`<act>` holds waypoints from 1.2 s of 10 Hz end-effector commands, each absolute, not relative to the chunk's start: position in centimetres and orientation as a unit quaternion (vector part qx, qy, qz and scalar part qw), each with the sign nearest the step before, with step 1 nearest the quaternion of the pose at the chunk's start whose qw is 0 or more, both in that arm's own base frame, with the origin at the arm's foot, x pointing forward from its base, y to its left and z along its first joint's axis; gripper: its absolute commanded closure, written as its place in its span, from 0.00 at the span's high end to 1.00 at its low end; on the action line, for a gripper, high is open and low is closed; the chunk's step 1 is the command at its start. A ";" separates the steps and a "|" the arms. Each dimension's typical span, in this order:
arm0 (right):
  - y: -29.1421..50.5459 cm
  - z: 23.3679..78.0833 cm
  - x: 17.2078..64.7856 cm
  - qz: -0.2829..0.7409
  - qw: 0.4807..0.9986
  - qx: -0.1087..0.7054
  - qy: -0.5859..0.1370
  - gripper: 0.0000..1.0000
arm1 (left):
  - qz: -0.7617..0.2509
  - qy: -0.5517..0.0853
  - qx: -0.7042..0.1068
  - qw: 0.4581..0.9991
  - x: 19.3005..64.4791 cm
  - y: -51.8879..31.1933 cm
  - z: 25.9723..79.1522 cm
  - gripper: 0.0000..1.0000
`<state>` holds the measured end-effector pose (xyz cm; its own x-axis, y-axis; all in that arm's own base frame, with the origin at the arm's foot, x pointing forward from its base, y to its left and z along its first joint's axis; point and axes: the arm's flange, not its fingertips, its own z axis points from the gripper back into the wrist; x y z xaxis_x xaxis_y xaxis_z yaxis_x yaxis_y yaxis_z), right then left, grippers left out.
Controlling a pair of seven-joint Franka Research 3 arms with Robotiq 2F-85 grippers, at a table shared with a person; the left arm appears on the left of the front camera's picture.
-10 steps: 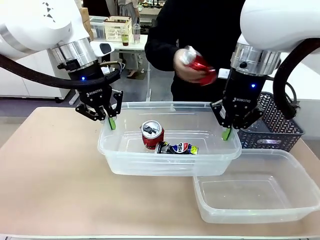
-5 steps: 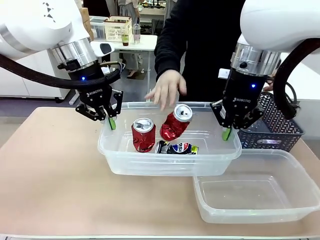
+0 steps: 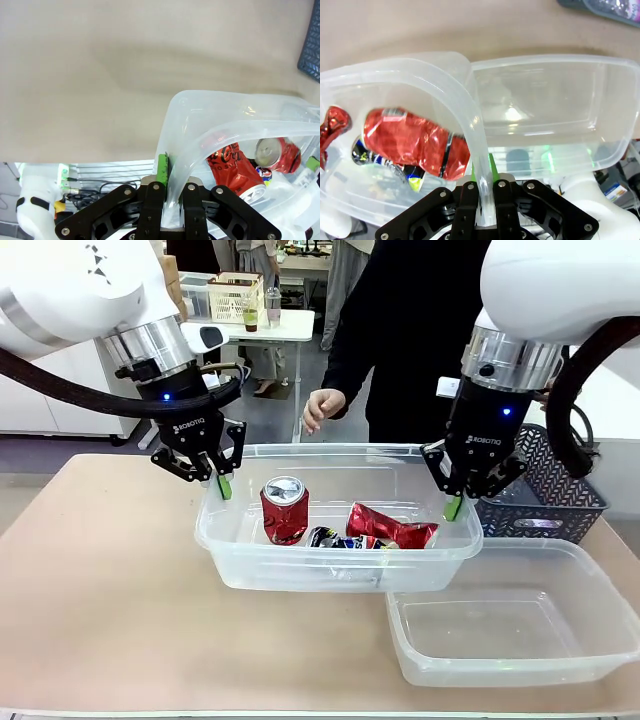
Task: Sort the waste into each basket.
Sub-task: Offer the picked Organizing box to the human.
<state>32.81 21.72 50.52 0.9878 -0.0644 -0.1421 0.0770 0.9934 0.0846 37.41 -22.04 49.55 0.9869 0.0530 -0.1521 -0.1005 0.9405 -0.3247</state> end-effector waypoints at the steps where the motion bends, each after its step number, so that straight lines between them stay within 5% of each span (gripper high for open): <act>1: 21.7 50.9 32.8 -0.030 0.996 0.039 0.074 0.04 | 0.051 0.069 -0.184 0.979 37.5 -22.0 50.1 0.06; 6: 21.7 50.5 32.8 -0.035 0.996 0.045 0.070 0.04 | 0.039 0.071 -0.168 0.982 37.4 -22.0 49.6 0.06; 12: 27.6 52.1 47.7 0.005 0.995 0.011 0.104 0.04 | 0.109 0.006 -0.124 0.986 49.8 -20.2 52.8 0.06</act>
